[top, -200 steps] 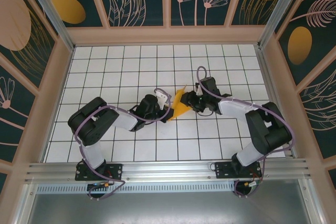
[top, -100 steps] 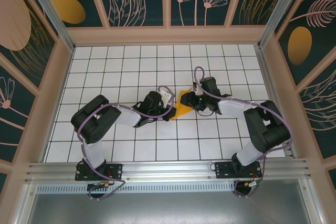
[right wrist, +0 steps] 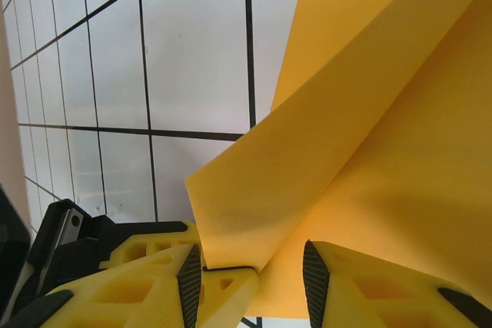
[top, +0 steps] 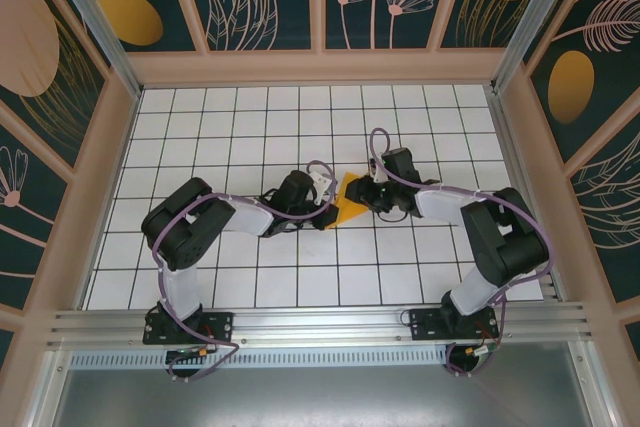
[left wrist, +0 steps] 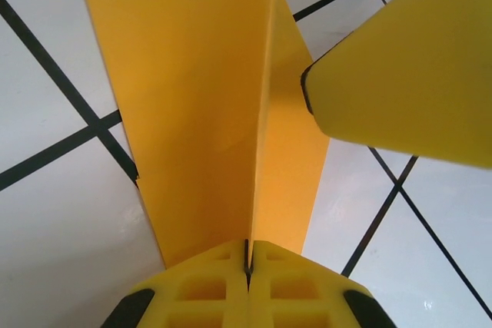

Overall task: Fold a paper plane with a square sheet of paper (pick it up from the middle)
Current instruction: Fourth fold the wing at the center of the table.

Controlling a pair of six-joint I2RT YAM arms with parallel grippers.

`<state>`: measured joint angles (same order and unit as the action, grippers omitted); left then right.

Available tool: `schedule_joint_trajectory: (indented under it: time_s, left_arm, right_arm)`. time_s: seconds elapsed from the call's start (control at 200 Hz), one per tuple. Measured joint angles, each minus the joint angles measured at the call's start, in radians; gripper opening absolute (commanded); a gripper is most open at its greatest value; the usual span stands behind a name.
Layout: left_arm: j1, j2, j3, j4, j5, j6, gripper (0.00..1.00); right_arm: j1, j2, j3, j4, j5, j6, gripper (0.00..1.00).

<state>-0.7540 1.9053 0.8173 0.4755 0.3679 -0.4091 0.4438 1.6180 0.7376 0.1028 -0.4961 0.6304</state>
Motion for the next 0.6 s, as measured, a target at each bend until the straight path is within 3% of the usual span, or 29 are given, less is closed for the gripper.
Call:
schedule_joint_trajectory:
  time_s: [0.43, 0.6]
  left_arm:
    - [0.000, 0.007, 0.033, -0.054, 0.026, -0.057, 0.05]
    - [0.000, 0.011, 0.034, -0.061, 0.028, -0.071, 0.13]
  right_arm:
    - [0.000, 0.040, 0.000, 0.003, 0.000, 0.000, 0.43]
    - [0.000, 0.065, 0.000, 0.004, 0.000, 0.000, 0.43]
